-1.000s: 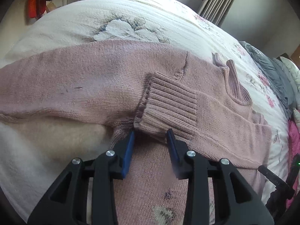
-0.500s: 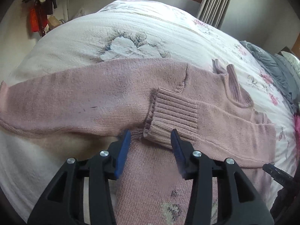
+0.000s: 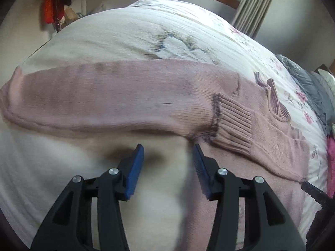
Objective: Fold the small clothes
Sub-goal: 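Grasp the other sleeve's ribbed cuff with the left tool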
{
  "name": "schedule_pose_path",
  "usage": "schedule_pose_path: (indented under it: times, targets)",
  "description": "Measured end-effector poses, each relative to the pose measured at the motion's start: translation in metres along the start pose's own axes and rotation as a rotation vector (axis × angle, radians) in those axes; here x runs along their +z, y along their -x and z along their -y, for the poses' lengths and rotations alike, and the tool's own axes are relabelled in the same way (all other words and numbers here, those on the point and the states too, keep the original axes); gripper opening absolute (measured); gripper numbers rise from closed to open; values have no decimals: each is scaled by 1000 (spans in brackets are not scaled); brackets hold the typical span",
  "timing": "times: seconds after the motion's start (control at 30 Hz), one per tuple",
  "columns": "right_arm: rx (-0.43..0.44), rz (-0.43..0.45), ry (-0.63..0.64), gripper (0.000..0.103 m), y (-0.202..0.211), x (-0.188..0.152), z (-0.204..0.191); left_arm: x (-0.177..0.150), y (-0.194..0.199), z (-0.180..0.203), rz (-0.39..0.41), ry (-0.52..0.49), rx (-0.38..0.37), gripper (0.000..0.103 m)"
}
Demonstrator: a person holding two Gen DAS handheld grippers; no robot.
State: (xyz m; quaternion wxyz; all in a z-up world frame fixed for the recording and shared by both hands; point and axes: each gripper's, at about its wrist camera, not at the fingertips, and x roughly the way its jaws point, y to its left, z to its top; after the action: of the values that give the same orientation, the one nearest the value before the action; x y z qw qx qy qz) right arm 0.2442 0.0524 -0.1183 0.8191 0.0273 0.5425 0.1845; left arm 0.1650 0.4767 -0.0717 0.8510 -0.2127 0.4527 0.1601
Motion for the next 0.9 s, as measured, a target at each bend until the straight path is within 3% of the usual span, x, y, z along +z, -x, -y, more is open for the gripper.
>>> schedule_pose_path:
  times: [0.17, 0.23, 0.43, 0.5, 0.67, 0.9]
  targets:
    - [74, -38, 109, 61, -4, -19, -56, 0, 23, -80, 29, 89, 71, 50]
    - [88, -46, 156, 61, -9, -26, -79, 2, 33, -112, 49, 125, 123, 56]
    - [156, -70, 257, 61, -18, -46, -142, 7, 50, -202, 81, 298, 211, 56]
    - [162, -83, 273, 61, -24, -49, -155, 12, 50, -223, 92, 346, 198, 56]
    - [151, -105, 282, 61, -40, -54, -168, 27, 46, -261, 142, 479, 75, 56]
    - [160, -117, 267, 63, -50, -56, -166, 48, 27, -270, 168, 481, 65, 55]
